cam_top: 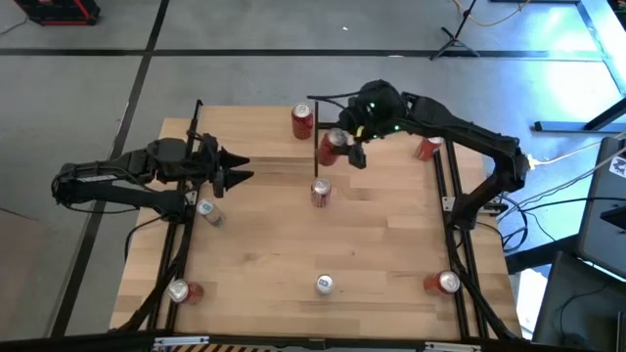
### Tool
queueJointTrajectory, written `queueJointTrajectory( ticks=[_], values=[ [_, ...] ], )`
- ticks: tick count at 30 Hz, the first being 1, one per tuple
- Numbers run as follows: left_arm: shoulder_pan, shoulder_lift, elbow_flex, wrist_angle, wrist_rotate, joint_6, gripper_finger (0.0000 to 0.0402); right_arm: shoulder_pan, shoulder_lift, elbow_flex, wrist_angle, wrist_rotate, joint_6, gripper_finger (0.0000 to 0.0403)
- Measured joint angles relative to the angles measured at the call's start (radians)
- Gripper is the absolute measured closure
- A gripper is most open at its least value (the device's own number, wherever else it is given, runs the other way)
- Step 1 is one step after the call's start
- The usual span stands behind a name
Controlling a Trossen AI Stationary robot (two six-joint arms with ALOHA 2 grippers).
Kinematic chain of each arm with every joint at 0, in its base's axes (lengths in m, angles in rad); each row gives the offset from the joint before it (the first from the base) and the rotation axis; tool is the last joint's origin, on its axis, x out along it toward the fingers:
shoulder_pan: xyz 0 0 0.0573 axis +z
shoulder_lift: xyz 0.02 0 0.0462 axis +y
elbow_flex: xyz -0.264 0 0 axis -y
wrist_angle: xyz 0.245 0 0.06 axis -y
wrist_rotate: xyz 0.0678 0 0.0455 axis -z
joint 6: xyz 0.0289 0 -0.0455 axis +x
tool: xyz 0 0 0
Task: Place canned beverage on shelf
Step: Put the red black soda can on the shelf aligned with the other red black soda can
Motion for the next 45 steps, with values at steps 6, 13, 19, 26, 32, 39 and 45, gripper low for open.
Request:
queueJointTrajectory(
  ticks=[6, 13, 19, 26, 32, 39, 45],
  values=[
    [0.000, 0.003, 0.000, 0.000, 0.056, 0.053, 0.0102, 0.072, 0.129, 0.186, -0.008, 0.148, 0.018, 0.0127],
    [0.000, 0.003, 0.000, 0.001, 0.063, 0.079, 0.0102, 0.075, 0.306, 0.361, -0.035, 0.144, 0.027, 0.0127],
    [0.000, 0.003, 0.000, 0.001, 0.063, 0.083, 0.0102, 0.058, 0.372, 0.385, -0.036, 0.162, 0.029, 0.0127],
    [0.000, 0.003, 0.000, 0.001, 0.063, 0.084, 0.0102, 0.027, 0.416, 0.383, -0.039, 0.170, 0.025, 0.0127],
    [0.000, 0.003, 0.000, 0.002, 0.063, 0.091, 0.0102, 0.013, 0.435, 0.382, -0.035, 0.160, 0.029, 0.0127],
    [0.000, 0.003, 0.000, 0.002, 0.062, 0.099, 0.0102, 0.010, 0.443, 0.382, -0.025, 0.172, 0.022, 0.0112],
    [0.000, 0.003, 0.000, 0.002, 0.062, 0.100, 0.0102, 0.010, 0.445, 0.382, -0.010, 0.191, 0.017, 0.0067]
  ],
)
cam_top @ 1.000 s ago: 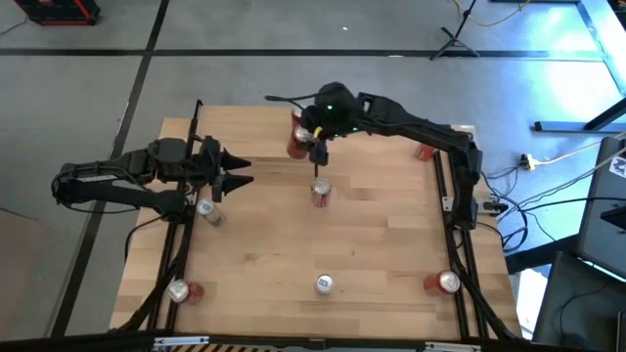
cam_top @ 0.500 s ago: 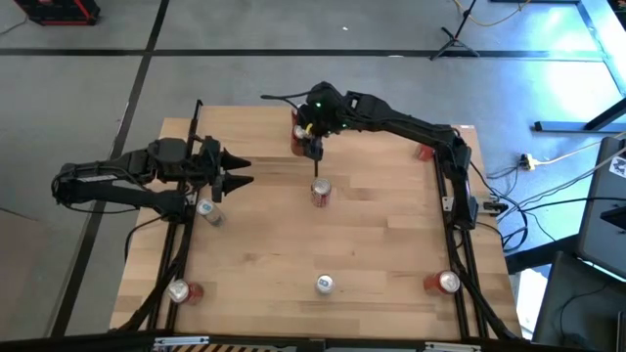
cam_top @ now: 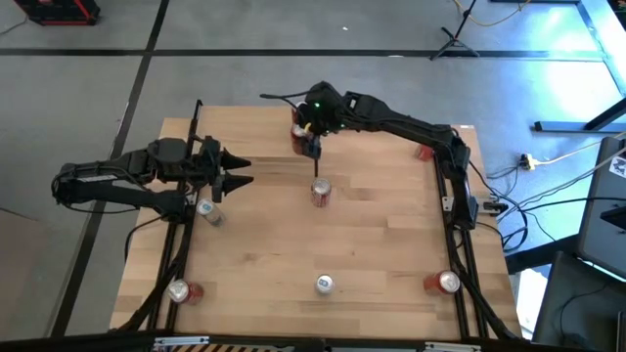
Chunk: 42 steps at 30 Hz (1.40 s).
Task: Place canned beverage on shelf
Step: Put the red black soda can on the shelf aligned with the other red black soda can, then put the top red white soda can on the shelf
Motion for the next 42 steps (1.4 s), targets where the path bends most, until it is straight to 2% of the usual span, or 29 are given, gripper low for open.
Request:
queueJointTrajectory(
  ticks=[4, 11, 16, 19, 24, 28, 31, 36, 40, 42],
  values=[
    [0.000, 0.000, 0.000, 0.000, 0.000, 0.007, 0.0102, 0.000, 0.000, 0.000, 0.012, 0.000, 0.000, 0.0056],
    [0.000, 0.000, 0.000, 0.000, 0.000, 0.009, 0.0102, 0.002, -0.006, 0.000, 0.019, 0.000, -0.020, 0.0057],
    [0.000, 0.000, 0.000, 0.000, -0.003, 0.009, 0.0102, 0.017, -0.064, 0.000, -0.012, 0.003, -0.023, 0.0057],
    [0.000, 0.000, 0.000, 0.008, -0.045, 0.009, 0.0102, 0.024, -0.104, 0.000, -0.043, 0.010, -0.015, 0.0057],
    [0.000, 0.000, 0.000, 0.048, -0.121, 0.006, 0.0102, 0.035, -0.188, 0.000, -0.146, -0.004, 0.048, 0.0057],
    [-0.001, 0.021, 0.000, 0.114, -0.124, 0.044, 0.0102, 0.049, -0.262, 0.000, -0.267, -0.070, 0.114, 0.0056],
    [-0.009, 0.078, 0.001, 0.177, -0.103, 0.058, 0.0102, 0.086, -0.303, -0.011, -0.344, -0.079, 0.136, 0.0056],
    [-0.043, 0.212, 0.001, 0.287, -0.076, 0.069, 0.0102, 0.151, -0.386, -0.112, -0.379, -0.017, 0.159, 0.0056],
    [-0.096, 0.314, 0.001, 0.361, -0.082, 0.052, 0.0102, 0.198, -0.496, -0.263, -0.361, 0.025, 0.196, 0.0056],
    [-0.124, 0.361, 0.024, 0.344, -0.110, 0.026, 0.0102, 0.219, -0.565, -0.360, -0.346, 0.038, 0.217, 0.0056]
  ],
)
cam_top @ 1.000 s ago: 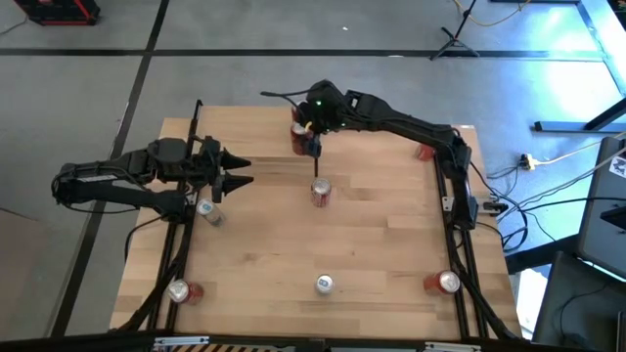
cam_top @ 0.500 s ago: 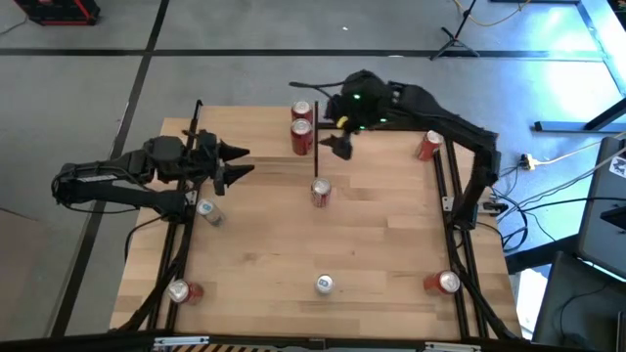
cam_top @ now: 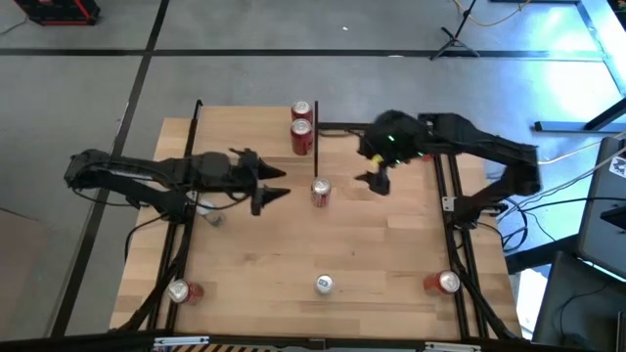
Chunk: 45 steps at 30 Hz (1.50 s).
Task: Place canned beverage on shelf
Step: Put the top red white soda can on the shelf
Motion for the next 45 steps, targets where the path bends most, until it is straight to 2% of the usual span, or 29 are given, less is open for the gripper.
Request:
queueJointTrajectory(
  ticks=[5, 10, 18, 23, 31, 39, 45],
  values=[
    [-0.080, 0.155, 0.143, -0.068, -0.137, 0.003, 0.0102, 0.051, -0.197, -0.259, 0.125, 0.020, 0.074, 0.0056],
    [-0.111, 0.343, 0.281, -0.114, -0.274, 0.026, 0.0102, 0.098, -0.346, -0.443, 0.265, 0.021, 0.127, 0.0056],
    [-0.068, 0.577, 0.362, -0.097, -0.367, -0.009, 0.0102, 0.137, -0.419, -0.546, 0.296, 0.021, 0.153, 0.0056],
    [-0.017, 0.665, 0.368, -0.094, -0.359, -0.078, 0.0102, 0.138, -0.419, -0.547, 0.289, -0.001, 0.153, 0.0056],
    [0.055, 0.760, 0.369, -0.090, -0.266, -0.142, 0.0102, 0.135, -0.419, -0.547, 0.283, -0.005, 0.150, 0.0056],
    [0.074, 0.776, 0.371, -0.085, -0.263, -0.157, 0.0102, 0.135, -0.419, -0.547, 0.258, -0.005, 0.145, 0.0056],
    [0.059, 0.735, 0.369, -0.103, -0.241, -0.160, 0.0102, 0.135, -0.418, -0.547, 0.259, -0.005, 0.143, 0.0056]
  ],
)
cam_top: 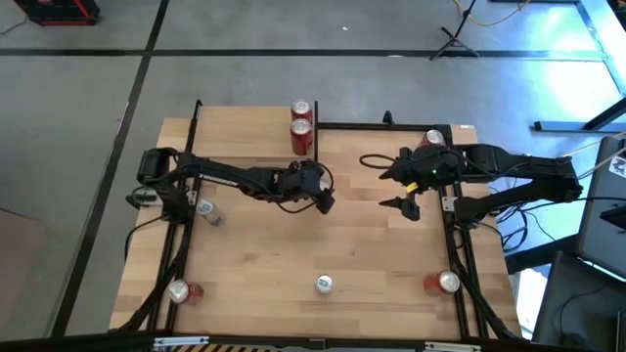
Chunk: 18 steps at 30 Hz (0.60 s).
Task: Place canned beverage on shelf
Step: Put the top red white soda can on the shelf
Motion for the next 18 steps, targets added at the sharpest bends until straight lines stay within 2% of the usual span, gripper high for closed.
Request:
queueJointTrajectory(
  ticks=[6, 12, 18],
  values=[
    [-0.013, -0.055, 0.001, -0.036, -0.030, 0.053, 0.0102, 0.000, 0.000, 0.000, 0.002, 0.000, -0.011, 0.0056],
    [0.017, -0.027, -0.013, -0.028, 0.055, 0.091, 0.0102, 0.000, 0.000, 0.000, 0.009, 0.000, -0.015, 0.0056],
    [0.036, -0.015, -0.030, -0.021, 0.060, 0.090, 0.0102, 0.000, 0.000, 0.000, 0.007, 0.000, -0.014, 0.0056]
  ],
)
